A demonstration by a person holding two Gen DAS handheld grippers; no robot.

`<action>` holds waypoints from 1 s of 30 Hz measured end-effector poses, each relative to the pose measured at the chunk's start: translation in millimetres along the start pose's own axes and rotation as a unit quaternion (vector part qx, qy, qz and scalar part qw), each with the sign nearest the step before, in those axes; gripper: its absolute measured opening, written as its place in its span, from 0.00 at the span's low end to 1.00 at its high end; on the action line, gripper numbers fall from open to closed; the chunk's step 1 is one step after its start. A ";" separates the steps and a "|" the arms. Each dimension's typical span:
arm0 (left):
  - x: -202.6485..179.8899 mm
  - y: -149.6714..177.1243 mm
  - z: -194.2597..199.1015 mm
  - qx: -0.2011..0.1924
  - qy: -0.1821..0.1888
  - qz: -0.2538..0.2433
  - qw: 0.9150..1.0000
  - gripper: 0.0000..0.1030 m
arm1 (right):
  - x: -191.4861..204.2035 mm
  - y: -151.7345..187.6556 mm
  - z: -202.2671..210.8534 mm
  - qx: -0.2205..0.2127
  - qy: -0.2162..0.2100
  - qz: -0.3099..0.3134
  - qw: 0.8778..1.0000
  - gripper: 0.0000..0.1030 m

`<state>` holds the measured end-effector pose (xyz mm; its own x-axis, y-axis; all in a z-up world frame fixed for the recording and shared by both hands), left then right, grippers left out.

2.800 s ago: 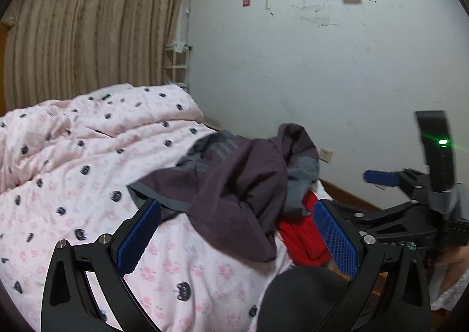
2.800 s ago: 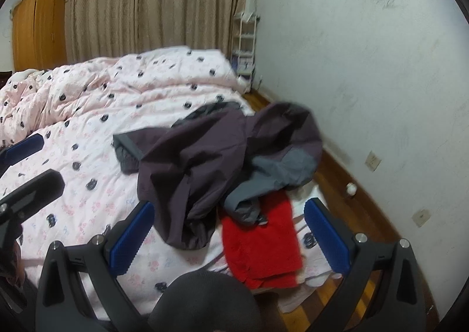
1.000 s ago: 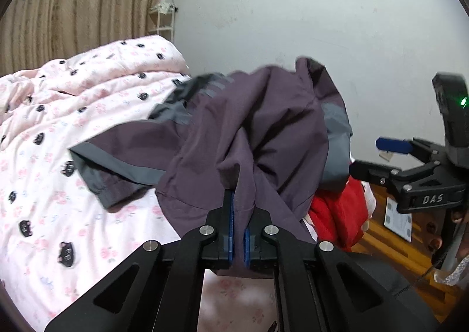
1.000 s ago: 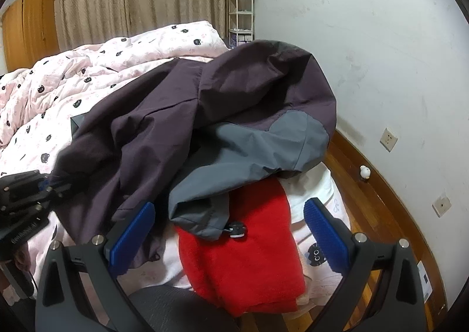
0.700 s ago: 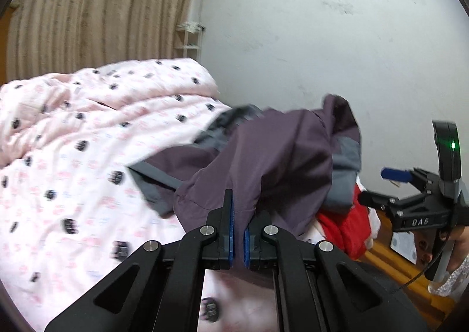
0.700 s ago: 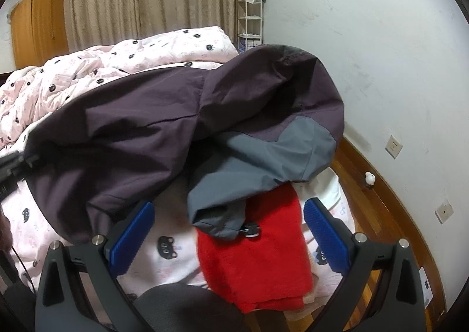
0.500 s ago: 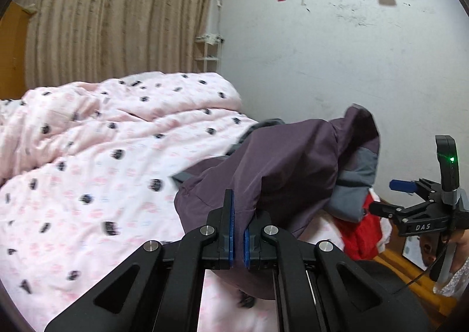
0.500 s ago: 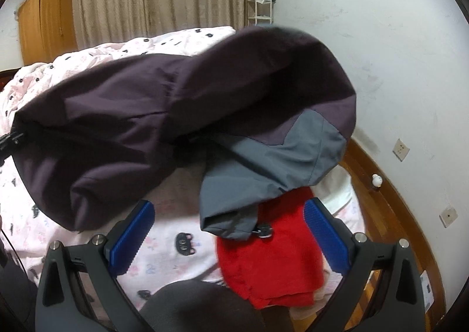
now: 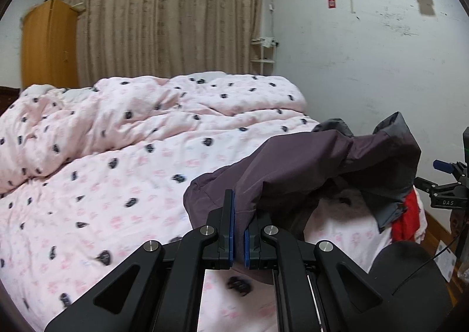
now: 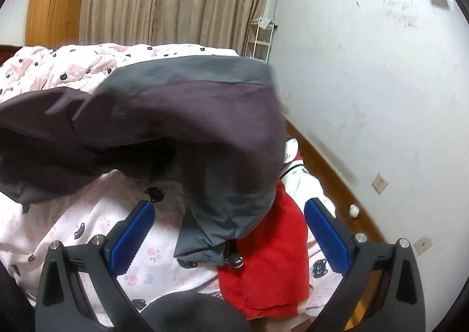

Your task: Fold clothes

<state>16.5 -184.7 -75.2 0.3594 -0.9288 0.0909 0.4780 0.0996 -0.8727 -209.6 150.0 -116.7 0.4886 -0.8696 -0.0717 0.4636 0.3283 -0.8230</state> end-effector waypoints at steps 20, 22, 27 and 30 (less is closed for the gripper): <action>95.6 12.8 16.2 0.009 -0.076 0.030 0.997 0.04 | 105.0 7.1 -51.0 0.089 -0.082 0.121 0.985 0.14; 110.0 2.8 6.0 0.014 -0.090 0.019 0.996 0.04 | 116.2 12.8 -43.6 0.094 -0.105 0.135 0.981 0.10; 138.5 -31.9 -20.7 0.022 -0.124 -0.026 0.992 0.04 | 147.2 30.0 -26.9 0.109 -0.157 0.170 0.967 0.08; 150.2 -55.8 -33.0 0.020 -0.142 -0.054 0.988 0.04 | 167.7 40.7 -13.7 0.115 -0.185 0.187 0.958 0.08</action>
<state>17.3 -341.5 -28.7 0.5126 -0.7970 0.3193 0.5548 0.0236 -0.8316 -118.9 12.4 -170.0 0.8613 -0.4989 -0.0966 0.3348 0.7002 -0.6306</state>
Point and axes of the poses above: each gripper's, at about its wrist camera, not at the fingertips, and z roughly against the way its jaws point, x to its left, y to its underside, the point moved 9 cm from there along -z, roughly the way its jaws point, and after that the axes turned 6 degrees about -z, right-handed, at the moved point
